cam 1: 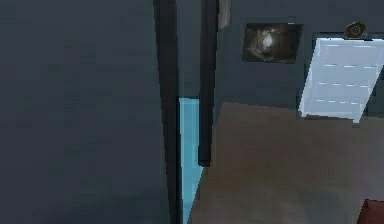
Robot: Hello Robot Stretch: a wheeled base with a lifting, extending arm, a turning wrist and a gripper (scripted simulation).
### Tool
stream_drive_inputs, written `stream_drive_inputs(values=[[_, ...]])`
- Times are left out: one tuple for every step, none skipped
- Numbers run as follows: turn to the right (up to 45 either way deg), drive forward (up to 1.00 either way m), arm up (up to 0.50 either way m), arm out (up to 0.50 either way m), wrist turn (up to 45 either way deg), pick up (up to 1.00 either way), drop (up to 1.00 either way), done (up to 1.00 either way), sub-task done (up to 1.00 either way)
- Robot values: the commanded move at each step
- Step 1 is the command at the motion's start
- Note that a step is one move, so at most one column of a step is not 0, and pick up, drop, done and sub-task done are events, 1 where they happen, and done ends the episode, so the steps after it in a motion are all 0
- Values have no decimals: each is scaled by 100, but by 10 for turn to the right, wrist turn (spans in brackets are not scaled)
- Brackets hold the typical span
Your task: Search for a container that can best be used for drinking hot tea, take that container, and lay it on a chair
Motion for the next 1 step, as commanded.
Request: stream_drive_inputs(values=[[0, 0, 10, 0, 0, 0, 0, 0, 0]])
